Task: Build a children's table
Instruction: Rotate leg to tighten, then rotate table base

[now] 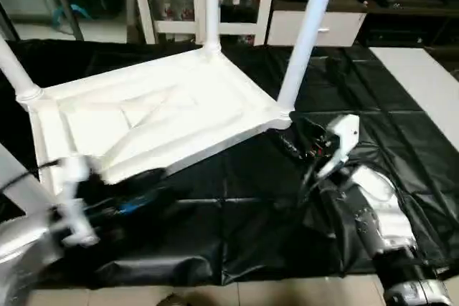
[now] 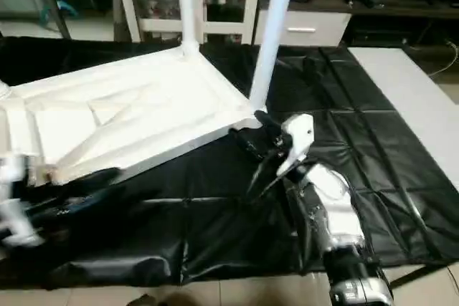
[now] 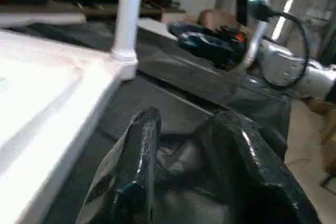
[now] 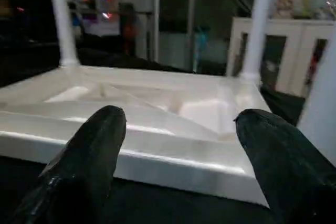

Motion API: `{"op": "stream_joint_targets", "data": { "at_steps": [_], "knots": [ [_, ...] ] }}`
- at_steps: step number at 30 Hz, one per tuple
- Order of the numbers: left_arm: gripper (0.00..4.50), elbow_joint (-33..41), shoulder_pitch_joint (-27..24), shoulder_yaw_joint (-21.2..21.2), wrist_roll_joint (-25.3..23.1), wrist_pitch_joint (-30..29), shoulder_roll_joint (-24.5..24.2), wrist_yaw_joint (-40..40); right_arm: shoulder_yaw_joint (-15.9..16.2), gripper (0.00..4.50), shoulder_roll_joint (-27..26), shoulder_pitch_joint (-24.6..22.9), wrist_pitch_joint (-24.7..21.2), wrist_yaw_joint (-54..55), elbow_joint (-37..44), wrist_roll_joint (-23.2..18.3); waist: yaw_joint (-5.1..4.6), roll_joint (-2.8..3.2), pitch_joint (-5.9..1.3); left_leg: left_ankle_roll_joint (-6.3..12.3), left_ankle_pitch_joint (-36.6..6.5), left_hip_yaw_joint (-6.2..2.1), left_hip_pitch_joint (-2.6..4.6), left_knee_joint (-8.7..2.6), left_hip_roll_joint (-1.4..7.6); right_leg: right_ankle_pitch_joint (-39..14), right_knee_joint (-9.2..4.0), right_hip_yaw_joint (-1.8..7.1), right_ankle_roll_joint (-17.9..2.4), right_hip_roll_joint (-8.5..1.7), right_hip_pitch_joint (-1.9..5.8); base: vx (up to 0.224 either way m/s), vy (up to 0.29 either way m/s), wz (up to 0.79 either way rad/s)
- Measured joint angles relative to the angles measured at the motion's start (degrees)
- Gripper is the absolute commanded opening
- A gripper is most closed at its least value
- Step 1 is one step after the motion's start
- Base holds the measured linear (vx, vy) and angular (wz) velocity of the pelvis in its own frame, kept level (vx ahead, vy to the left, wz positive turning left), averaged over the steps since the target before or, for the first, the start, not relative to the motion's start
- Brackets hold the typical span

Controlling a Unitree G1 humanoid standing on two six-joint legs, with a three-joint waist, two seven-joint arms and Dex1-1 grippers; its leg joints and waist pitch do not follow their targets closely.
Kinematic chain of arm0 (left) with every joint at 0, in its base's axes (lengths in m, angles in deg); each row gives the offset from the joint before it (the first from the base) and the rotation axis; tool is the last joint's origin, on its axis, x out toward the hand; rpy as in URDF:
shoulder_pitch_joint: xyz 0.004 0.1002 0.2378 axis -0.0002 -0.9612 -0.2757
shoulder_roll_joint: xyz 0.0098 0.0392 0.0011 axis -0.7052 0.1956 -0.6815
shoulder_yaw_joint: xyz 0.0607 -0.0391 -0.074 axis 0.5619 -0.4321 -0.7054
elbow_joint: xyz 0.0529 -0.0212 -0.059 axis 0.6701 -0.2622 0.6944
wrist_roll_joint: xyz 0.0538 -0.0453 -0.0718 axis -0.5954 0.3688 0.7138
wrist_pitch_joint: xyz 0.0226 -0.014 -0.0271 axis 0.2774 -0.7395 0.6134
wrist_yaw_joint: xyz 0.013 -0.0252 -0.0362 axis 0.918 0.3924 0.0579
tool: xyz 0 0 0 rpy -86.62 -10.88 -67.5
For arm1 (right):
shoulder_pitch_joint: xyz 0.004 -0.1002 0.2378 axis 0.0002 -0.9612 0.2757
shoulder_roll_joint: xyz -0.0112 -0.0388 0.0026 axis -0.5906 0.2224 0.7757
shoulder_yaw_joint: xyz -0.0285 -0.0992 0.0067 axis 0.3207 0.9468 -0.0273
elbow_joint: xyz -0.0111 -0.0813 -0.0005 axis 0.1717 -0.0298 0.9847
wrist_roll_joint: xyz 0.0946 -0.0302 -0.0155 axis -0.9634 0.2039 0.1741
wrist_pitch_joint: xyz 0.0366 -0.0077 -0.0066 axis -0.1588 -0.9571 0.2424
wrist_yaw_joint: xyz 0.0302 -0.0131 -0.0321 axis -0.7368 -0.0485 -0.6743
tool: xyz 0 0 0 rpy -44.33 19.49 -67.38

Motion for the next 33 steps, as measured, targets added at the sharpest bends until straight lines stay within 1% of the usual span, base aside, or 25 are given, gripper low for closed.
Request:
{"op": "stream_joint_targets", "data": {
  "at_steps": [2,3,4,6,9,11,13,16,18,19,22,24,26,29,31,33],
  "knots": [
    [2.21,-1.26,-3.46,-2.41,-0.66,3.37,-1.22,-1.25,0.01,3.71,0.17,-1.96,-1.11,-0.32,2.45,-0.25,-0.01,-0.12,-0.07,0.00,0.00,-0.01,0.03,-0.11,-0.01,-0.01,-0.16,-0.01,0.03,0.00,0.03,0.000,0.000,0.00],
    [2.32,-2.39,-5.30,-3.91,-1.04,4.64,-1.93,-1.88,0.02,3.71,0.38,-2.85,-1.99,-0.34,3.29,-0.34,-0.07,-0.25,-0.10,0.00,0.00,0.00,0.02,-0.14,-0.01,-0.02,-0.20,-0.01,0.04,0.01,0.04,0.000,0.000,0.00],
    [2.32,-4.20,-7.50,-6.08,-1.05,5.92,-2.45,-2.69,0.10,3.71,0.92,-3.83,-2.94,-0.33,3.99,-0.50,-0.04,-0.38,-0.10,0.00,0.00,0.00,0.01,-0.14,-0.01,-0.03,-0.25,0.00,0.05,0.01,0.04,0.000,0.000,0.00],
    [2.53,-6.94,-10.33,-9.16,-1.02,7.17,-2.95,-3.94,0.16,3.71,1.54,-4.27,-3.74,-0.33,4.05,-0.76,0.04,-0.57,-0.06,0.00,0.00,0.01,-0.01,-0.13,-0.03,-0.03,-0.32,0.03,0.05,0.01,0.05,0.000,0.000,0.00],
    [2.67,-8.92,-13.62,-11.63,-1.10,8.89,-4.13,-6.50,0.30,3.71,1.54,-4.24,-4.56,-0.44,4.15,-0.87,0.17,-1.15,-0.23,0.00,0.00,0.01,0.00,-0.13,-0.03,-0.05,-0.33,0.04,0.08,0.01,0.08,0.000,0.000,0.00],
    [2.84,-9.72,-14.68,-12.63,-1.10,9.46,-4.15,-7.25,0.35,3.71,1.47,-4.23,-4.66,-0.49,4.17,-0.86,0.34,-1.40,-0.35,-0.01,-0.01,0.01,0.00,-0.15,-0.03,-0.07,-0.34,0.06,0.12,0.01,0.12,0.000,0.000,0.00],
    [3.04,-11.43,-15.33,-13.99,-1.09,10.49,-4.37,-7.93,0.34,3.71,1.48,-4.23,-4.99,-0.55,4.21,-0.86,0.37,-1.47,-0.39,-0.02,-0.01,0.01,0.03,-0.18,-0.04,-0.11,-0.34,0.06,0.19,0.01,0.17,0.000,0.000,0.00],
    [3.17,-15.92,-16.49,-17.47,-1.03,13.88,-6.15,-9.06,0.33,3.71,1.67,-4.31,-5.99,-0.60,4.66,-0.83,0.30,-1.74,-0.52,-0.04,-0.03,-0.02,0.05,-0.26,-0.02,-0.16,-0.34,0.05,0.26,0.06,0.17,0.000,0.000,0.00],
    [3.41,-19.54,-17.36,-19.76,-1.10,16.30,-6.97,-9.75,0.28,3.71,1.99,-4.39,-6.60,-0.60,5.63,-0.83,0.21,-1.83,-0.56,-0.06,-0.04,-0.01,0.10,-0.25,-0.02,-0.17,-0.35,0.07,0.27,0.07,0.21,0.000,0.000,0.00],
    [3.52,-20.47,-17.31,-20.27,-1.10,17.04,-7.04,-9.86,0.26,3.71,2.22,-4.42,-6.67,-0.59,5.65,-0.81,0.24,-1.89,-0.55,-0.06,-0.04,-0.01,0.14,-0.25,-0.02,-0.17,-0.35,0.08,0.27,0.06,0.24,0.000,0.000,0.00],
    [3.61,-25.23,-15.40,-22.12,-2.60,21.03,-7.06,-7.84,0.21,3.71,2.22,-4.49,-6.71,-0.53,5.64,-0.73,0.35,-1.99,-0.50,-0.08,-0.05,-0.05,0.54,-0.29,-0.02,-0.18,-0.34,0.07,0.30,0.07,0.52,0.000,0.000,0.00],
    [3.88,-27.93,-13.10,-23.72,-3.27,22.66,-7.17,-5.27,0.24,3.71,2.18,-4.53,-6.76,-0.53,5.62,-0.66,0.55,-2.09,-0.47,-0.08,-0.05,-0.08,0.72,-0.35,-0.02,-0.19,-0.35,0.05,0.31,0.07,0.55,0.000,0.000,0.00],
    [3.98,-30.15,-10.45,-24.59,-3.24,23.04,-7.47,-2.68,0.29,3.71,2.11,-4.55,-6.83,-0.53,5.62,-0.37,0.67,-2.09,-0.47,-0.09,-0.06,-0.13,0.93,-0.32,-0.04,-0.20,-0.36,0.04,0.32,0.07,0.60,0.000,0.000,0.00],
    [4.30,-31.39,-8.38,-24.51,-3.19,23.02,-7.90,-1.19,0.29,3.71,2.14,-4.75,-6.90,-0.51,5.61,-0.18,0.57,-2.12,-0.49,-0.09,-0.06,-0.16,0.91,-0.28,-0.06,-0.20,-0.44,0.05,0.32,0.06,0.65,0.000,0.000,0.00],
    [4.39,-31.98,-7.31,-24.51,-3.13,23.01,-8.16,-0.56,0.36,3.71,2.09,-5.16,-6.90,-0.52,5.62,-0.06,0.51,-2.14,-0.49,-0.09,-0.06,-0.17,0.92,-0.25,-0.07,-0.19,-0.46,0.06,0.31,0.06,0.65,0.000,0.000,0.00],
    [4.45,-31.98,-6.20,-24.36,-2.40,21.90,-8.10,-0.41,0.33,3.71,2.16,-5.67,-6.94,-0.51,5.60,-0.04,0.67,-2.15,-0.49,-0.09,-0.06,-0.17,0.89,-0.25,-0.07,-0.19,-0.46,0.06,0.31,0.06,0.66,0.000,0.000,0.00]
  ]
}}
